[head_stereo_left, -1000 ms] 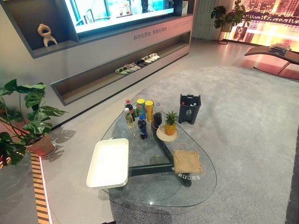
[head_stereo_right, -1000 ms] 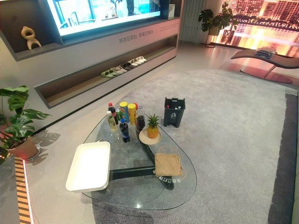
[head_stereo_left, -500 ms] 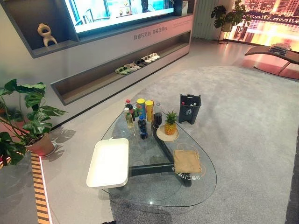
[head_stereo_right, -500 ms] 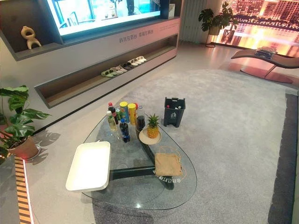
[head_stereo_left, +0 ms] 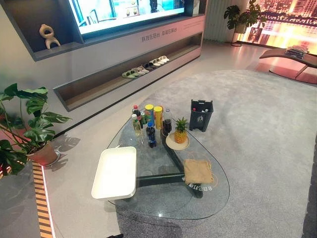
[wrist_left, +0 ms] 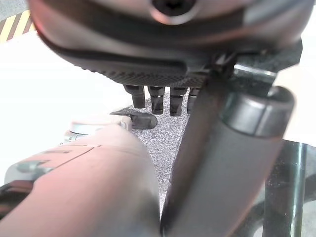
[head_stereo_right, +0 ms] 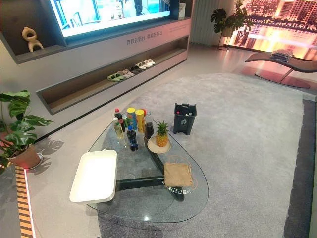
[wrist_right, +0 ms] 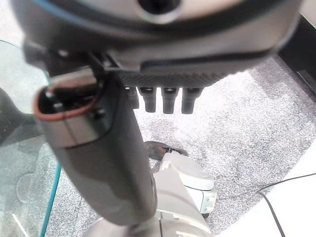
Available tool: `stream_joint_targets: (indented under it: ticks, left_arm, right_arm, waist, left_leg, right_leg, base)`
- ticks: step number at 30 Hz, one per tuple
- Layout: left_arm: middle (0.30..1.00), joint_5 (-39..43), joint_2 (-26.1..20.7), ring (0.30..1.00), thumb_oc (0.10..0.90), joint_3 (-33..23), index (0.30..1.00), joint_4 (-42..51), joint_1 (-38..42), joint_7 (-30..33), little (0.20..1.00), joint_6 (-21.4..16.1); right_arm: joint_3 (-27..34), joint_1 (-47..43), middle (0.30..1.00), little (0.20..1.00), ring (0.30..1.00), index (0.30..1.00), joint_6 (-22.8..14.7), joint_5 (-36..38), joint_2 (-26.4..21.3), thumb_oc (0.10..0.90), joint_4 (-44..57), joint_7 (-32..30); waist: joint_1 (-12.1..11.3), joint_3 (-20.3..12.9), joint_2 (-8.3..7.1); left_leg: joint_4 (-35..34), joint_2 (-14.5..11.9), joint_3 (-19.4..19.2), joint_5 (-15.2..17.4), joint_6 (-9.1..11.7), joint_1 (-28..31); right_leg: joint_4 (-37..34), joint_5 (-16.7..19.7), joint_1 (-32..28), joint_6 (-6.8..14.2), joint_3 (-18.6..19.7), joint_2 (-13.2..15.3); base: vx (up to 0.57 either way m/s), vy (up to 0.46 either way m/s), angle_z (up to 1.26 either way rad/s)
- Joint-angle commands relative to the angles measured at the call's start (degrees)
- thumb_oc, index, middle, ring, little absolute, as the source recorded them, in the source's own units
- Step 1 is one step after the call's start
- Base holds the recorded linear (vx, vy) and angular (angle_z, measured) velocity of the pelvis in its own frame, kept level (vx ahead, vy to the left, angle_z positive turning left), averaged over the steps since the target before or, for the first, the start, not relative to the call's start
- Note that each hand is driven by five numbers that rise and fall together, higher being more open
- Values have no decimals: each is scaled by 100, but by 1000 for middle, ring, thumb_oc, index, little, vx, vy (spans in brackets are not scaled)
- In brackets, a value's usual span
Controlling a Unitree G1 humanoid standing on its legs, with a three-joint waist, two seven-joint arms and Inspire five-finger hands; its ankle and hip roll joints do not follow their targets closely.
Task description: Wipe the table with a cloth and put it in the basket.
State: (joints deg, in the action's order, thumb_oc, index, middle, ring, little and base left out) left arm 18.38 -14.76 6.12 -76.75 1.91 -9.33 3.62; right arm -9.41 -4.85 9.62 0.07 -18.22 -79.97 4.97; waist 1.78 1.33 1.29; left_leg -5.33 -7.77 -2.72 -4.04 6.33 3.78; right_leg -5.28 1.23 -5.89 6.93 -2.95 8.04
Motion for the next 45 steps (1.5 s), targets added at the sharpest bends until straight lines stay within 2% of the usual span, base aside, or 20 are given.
stream_joint_targets:
  ticks: [1,12,13,16,21,25,27,31,33,34,36,37,40,41,45]
  left_arm:
    - [900,14,-121,900,800,-41,900,-273,499,67,900,-206]
    - [900,179,-255,900,800,-133,900,-198,457,134,900,-285]
    - [900,363,-280,900,800,-61,900,-78,603,185,900,-351]
    - [900,663,-290,900,800,36,900,63,1048,326,900,-380]
    - [900,1018,-498,900,800,56,900,144,1563,336,900,-396]
    - [900,1270,-557,900,800,143,900,172,1790,353,900,-471]
    - [900,1409,-587,900,800,207,900,203,1910,339,900,-535]
    - [900,1749,-670,900,800,300,900,332,2264,419,900,-575]
    - [900,1753,-664,900,800,307,900,352,2288,435,900,-587]
    - [900,1907,-662,900,800,317,900,435,2370,507,900,-624]
    - [900,1999,-662,900,800,311,900,468,2402,535,900,-637]
    - [900,2387,-720,900,800,229,900,535,2484,538,900,-629]
    - [900,2433,-732,900,800,209,900,531,2498,523,900,-633]
    - [900,2574,-785,900,800,115,900,506,2555,475,900,-653]
    - [900,2783,-788,900,800,6,900,503,2611,469,900,-625]
  right_arm:
    - [-124,-343,900,900,900,900,34,-20,-21,800,-285,8]
    - [35,-285,900,900,900,900,-29,167,-155,800,-215,-148]
    - [-31,-422,900,900,900,900,-34,303,-192,800,-113,-238]
    - [-138,-870,900,900,900,900,18,621,-265,800,-22,-373]
    - [-193,-1276,900,900,900,900,21,952,-323,800,122,-600]
    - [-233,-1438,900,900,900,900,-30,1111,-417,800,149,-643]
    - [-270,-1577,900,900,900,900,-57,1220,-477,800,192,-702]
    - [-321,-2005,900,900,900,900,16,1502,-637,800,298,-785]
    - [-323,-2043,900,900,900,900,12,1540,-647,800,303,-797]
    - [-314,-2183,900,900,900,900,2,1610,-671,800,337,-860]
    - [-312,-2231,900,900,900,900,5,1618,-670,800,354,-881]
    - [-272,-2287,900,900,900,900,-38,1635,-695,800,380,-921]
    - [-262,-2288,900,900,900,900,-54,1639,-694,800,380,-926]
    - [-226,-2367,900,900,900,900,-118,1680,-721,800,352,-931]
    - [-204,-2551,900,900,900,900,-114,1675,-757,800,369,-984]
  waist:
    - [-62,288,-71]
    - [-32,494,-69]
    - [-27,773,-35]
    - [-11,1292,35]
    - [33,1859,120]
    - [12,2117,142]
    - [-22,2321,152]
    - [-42,2634,100]
    - [-37,2634,97]
    - [-33,2722,98]
    - [-31,2705,101]
    - [-37,2737,97]
    - [-38,2737,94]
    - [-52,2753,103]
    - [-75,2753,134]
  left_leg:
    - [33,397,-136,464,-212,166]
    - [33,407,-158,330,-203,-63]
    - [33,439,-142,240,-213,-305]
    - [33,482,-103,72,-243,-761]
    - [33,546,17,-93,-299,-1354]
    - [33,588,119,-231,-303,-1705]
    - [252,645,189,-282,-288,-2008]
    - [1378,790,314,-153,-277,-3115]
    - [1538,808,331,-110,-280,-3259]
    - [1937,843,350,-1,-308,-3568]
    - [2094,858,360,52,-324,-3721]
    - [2513,847,412,194,-365,-4002]
    - [2646,848,429,261,-367,-4085]
    - [3004,815,457,396,-377,-4374]
    - [3366,811,453,538,-401,-4747]
  right_leg:
    - [28,-45,-31,-33,-390,-153]
    - [28,119,233,19,-290,-146]
    - [28,248,522,20,-227,-127]
    - [28,439,1027,-18,-144,-133]
    - [240,430,1641,-121,-79,-235]
    - [587,316,2088,-198,-53,-324]
    - [890,231,2393,-245,-77,-336]
    - [1814,23,3348,-316,-119,-333]
    - [1937,-20,3475,-329,-113,-343]
    - [2316,-149,3769,-381,-101,-407]
    - [2476,-211,3923,-401,-85,-433]
    - [2900,-378,4210,-449,-58,-479]
    - [3039,-452,4294,-455,-45,-483]
    - [3391,-600,4583,-497,-23,-512]
    - [3776,-760,4953,-549,-24,-549]
  base:
    - [76,-1,0]
    - [10,-5,0]
    - [-244,-16,-7]
    - [-320,-27,-12]
    - [-191,-41,-6]
    - [-130,-39,2]
    - [-202,-24,-1]
    - [-261,-57,-1]
    - [-135,-30,12]
    - [-162,-29,16]
    - [-142,-36,16]
    - [-85,-45,21]
    - [-44,-34,7]
    - [-56,-58,-9]
    - [-16,-14,-1]
